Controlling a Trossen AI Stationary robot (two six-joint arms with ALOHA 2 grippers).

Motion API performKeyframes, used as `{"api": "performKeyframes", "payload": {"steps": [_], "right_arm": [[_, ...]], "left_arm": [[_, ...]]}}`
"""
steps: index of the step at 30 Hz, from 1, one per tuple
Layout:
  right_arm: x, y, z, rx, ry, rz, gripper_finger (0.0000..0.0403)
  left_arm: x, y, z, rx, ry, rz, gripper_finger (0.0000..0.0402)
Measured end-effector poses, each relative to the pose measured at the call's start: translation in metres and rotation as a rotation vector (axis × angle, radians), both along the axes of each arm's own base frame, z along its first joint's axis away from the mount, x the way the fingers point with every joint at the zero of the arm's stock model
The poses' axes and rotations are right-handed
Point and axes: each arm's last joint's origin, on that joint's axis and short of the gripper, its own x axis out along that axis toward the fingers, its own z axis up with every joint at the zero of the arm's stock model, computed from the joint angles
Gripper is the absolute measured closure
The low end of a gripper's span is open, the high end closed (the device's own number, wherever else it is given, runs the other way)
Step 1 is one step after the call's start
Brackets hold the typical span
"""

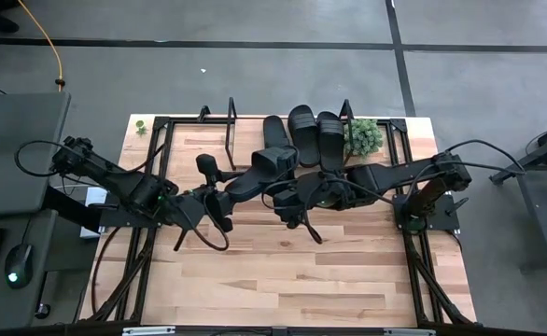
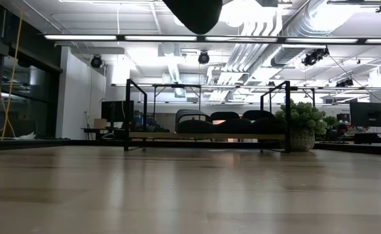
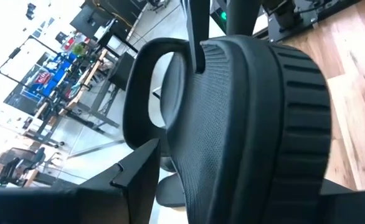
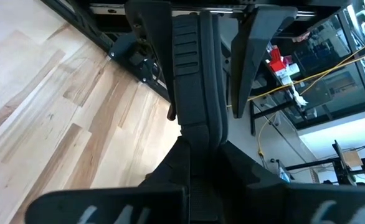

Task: Pick and place slides into the shelf
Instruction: Put the black slipper on the shelf

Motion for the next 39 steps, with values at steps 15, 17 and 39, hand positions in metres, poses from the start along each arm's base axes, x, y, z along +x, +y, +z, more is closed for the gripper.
{"api": "performKeyframes", "payload": {"steps": [15, 17, 39], "right_arm": [[0.0, 0.0, -0.0003, 0.005, 0.0, -0.002, 0.0386], [0.0, 0.0, -0.0003, 0.006, 0.0, -0.002, 0.0386], [0.0003, -0.0011, -0.0001, 0.053, -0.016, -0.026, 0.0343]], "left_arm": [[0.0012, -0.0011, 0.0013, -0.026, -0.015, -0.032, 0.0204], [0.0012, -0.0011, 0.0013, -0.027, -0.015, -0.032, 0.0204], [0.0015, -0.0017, 0.0004, -0.05, -0.013, -0.052, 0.0327]]}}
